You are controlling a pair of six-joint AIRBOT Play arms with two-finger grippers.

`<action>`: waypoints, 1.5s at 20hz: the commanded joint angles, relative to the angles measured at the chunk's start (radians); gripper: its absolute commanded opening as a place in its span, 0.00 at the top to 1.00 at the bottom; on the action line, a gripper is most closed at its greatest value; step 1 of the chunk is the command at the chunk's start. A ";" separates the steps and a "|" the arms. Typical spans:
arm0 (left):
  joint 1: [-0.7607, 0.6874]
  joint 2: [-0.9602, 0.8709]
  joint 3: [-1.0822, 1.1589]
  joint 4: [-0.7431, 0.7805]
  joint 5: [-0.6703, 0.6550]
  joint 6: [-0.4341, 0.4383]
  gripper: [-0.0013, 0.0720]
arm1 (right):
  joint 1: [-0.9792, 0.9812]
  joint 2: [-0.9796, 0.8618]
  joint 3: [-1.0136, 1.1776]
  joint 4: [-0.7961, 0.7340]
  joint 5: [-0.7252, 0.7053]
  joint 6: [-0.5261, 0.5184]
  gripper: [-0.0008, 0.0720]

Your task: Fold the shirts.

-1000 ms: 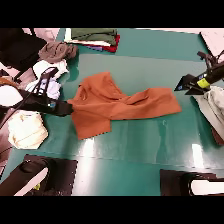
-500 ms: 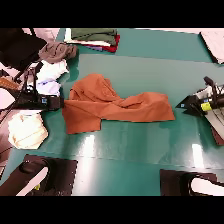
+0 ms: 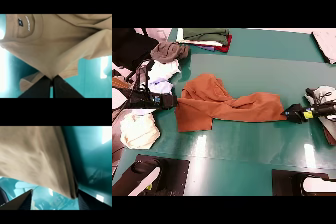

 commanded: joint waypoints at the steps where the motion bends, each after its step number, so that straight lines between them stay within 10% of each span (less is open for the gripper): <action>1: 0.001 0.001 0.000 -0.011 0.013 0.001 0.94 | 0.045 -0.016 -0.003 -0.019 -0.044 -0.006 0.33; 3: 0.001 0.001 0.000 -0.011 0.029 0.000 0.94 | 0.034 -0.011 -0.002 -0.024 -0.042 -0.002 0.95; 17: 0.001 0.003 0.568 -0.118 -0.227 0.028 0.94 | 0.057 0.798 0.290 -0.324 0.068 0.377 0.95; 26: 0.001 0.003 1.139 0.007 -0.208 0.019 0.95 | 0.057 0.549 1.228 -0.462 0.264 0.385 0.95; 30: 0.001 -0.038 1.068 0.090 -0.184 0.029 0.94 | 0.057 0.443 1.284 -0.454 0.213 0.386 0.95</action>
